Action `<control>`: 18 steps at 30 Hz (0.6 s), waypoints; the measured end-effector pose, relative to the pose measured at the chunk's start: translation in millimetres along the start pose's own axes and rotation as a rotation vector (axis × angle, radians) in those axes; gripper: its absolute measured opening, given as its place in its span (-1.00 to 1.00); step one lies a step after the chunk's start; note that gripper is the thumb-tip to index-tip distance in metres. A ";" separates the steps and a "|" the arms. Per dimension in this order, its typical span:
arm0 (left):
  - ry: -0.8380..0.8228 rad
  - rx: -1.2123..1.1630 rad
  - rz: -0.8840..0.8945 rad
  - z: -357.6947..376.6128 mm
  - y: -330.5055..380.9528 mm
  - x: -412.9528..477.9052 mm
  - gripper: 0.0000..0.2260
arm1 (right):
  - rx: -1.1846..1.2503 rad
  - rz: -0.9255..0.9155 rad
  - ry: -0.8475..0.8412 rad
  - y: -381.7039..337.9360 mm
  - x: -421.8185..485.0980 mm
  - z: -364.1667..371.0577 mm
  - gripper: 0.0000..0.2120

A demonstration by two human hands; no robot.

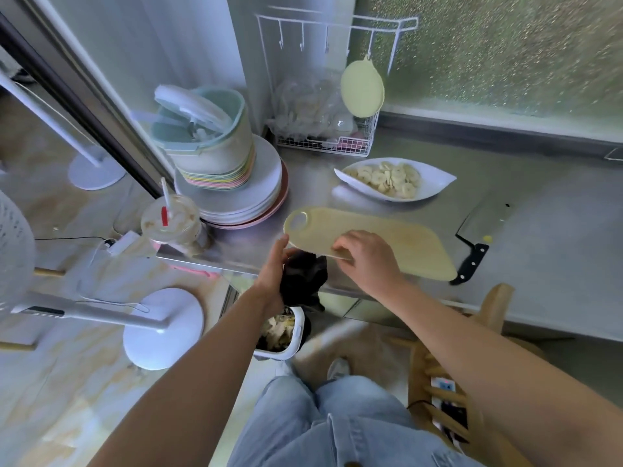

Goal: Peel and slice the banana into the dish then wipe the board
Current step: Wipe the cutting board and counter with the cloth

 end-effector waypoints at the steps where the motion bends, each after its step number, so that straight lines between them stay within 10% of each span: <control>1: -0.023 -0.002 -0.008 3.9 -2.5 4.2 -0.45 | 0.012 -0.024 -0.022 -0.9 -4.1 2.7 -0.84; 10: 0.222 -0.198 -0.066 4.2 -22.5 22.4 -0.58 | 0.363 0.184 0.134 -14.5 -52.6 -18.0 -0.78; 14: 0.257 -0.143 -0.008 -1.4 -27.0 20.3 -0.62 | 0.381 0.608 -0.274 -38.5 -64.8 11.8 -0.46; 18: 0.199 -0.199 -0.035 -4.6 -33.6 8.2 -0.64 | 1.181 0.979 -0.232 -63.6 -62.4 38.6 -0.30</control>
Point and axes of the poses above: each hand's wrist, its own x-axis towards the middle knuckle, its own z-axis out of the palm, y = z × x, the point moved 1 cm from there along x, towards the middle knuckle, and after that the axes turned 3 degrees about -z, right-handed, at the moved point
